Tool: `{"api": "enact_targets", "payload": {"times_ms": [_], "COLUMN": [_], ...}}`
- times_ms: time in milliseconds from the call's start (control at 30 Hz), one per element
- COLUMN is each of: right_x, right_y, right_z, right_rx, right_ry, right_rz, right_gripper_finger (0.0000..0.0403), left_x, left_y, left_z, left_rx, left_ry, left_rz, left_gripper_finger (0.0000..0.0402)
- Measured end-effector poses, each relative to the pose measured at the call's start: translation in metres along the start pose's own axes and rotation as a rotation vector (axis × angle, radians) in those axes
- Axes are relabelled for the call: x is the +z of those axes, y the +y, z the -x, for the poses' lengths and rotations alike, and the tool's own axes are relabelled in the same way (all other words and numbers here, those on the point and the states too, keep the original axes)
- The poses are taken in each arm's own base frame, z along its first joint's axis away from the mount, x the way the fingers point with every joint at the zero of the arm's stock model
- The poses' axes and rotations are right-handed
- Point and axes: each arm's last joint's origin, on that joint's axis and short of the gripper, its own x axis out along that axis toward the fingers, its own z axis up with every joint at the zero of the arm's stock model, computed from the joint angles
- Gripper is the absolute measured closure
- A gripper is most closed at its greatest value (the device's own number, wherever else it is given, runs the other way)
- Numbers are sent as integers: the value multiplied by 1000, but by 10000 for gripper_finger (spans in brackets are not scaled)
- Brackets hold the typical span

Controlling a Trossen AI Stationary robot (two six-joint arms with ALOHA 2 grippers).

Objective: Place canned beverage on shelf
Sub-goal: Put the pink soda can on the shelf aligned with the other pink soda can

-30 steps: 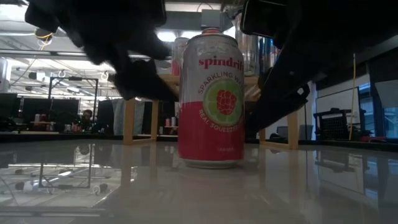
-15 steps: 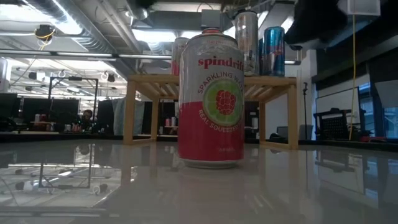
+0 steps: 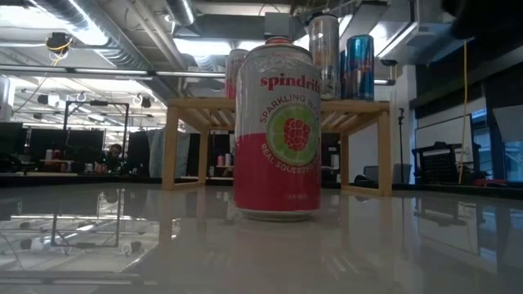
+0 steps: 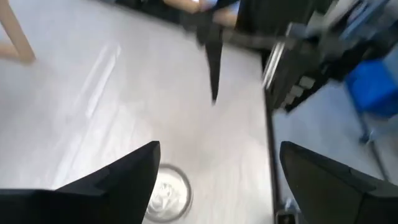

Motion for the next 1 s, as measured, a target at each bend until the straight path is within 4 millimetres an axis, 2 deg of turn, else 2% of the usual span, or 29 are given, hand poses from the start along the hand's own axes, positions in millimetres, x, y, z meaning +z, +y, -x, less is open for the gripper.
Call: {"api": "enact_targets", "payload": {"times_ms": [200, 300, 633, 900, 1000], "right_x": [-14, -20, -34, -35, -35], "right_y": [8, 14, 28, 29, 29], "right_z": [5, 9, 18, 18, 18], "right_rx": [-39, -60, -55, -42, -40], "right_ry": [21, -10, -38, -23, -24], "right_rz": [-5, -6, 11, 14, 21], "right_gripper_finger": [40, 40, 40, 40, 40], "left_x": [-7, -11, -19, -42, -45], "left_y": [-7, -8, 0, 8, 9], "left_z": [-38, -53, -66, -90, -93], "left_rx": [141, 173, 285, 319, 323], "left_ry": [204, 239, 242, 359, 365], "left_rz": [3, 18, 54, 90, 90], "left_gripper_finger": [75, 75, 75, 75, 75]}}
